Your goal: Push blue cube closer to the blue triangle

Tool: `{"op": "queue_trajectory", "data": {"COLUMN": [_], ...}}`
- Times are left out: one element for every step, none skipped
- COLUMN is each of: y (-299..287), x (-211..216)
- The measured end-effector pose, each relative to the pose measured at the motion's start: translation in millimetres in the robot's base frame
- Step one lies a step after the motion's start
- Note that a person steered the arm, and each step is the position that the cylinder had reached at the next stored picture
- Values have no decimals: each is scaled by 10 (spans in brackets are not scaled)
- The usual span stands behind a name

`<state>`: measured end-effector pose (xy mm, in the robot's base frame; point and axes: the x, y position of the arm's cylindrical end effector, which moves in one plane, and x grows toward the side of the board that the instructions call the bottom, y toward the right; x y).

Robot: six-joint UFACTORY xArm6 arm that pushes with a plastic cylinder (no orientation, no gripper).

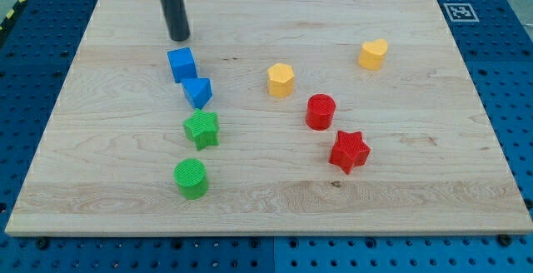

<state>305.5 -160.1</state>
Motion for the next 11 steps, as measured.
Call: {"op": "queue_trajectory", "data": {"y": [-138, -85, -32, -32, -1, 117, 234, 225, 157, 157, 155], "x": [82, 280, 439, 602, 653, 653, 668, 766, 887, 971, 1101]}}
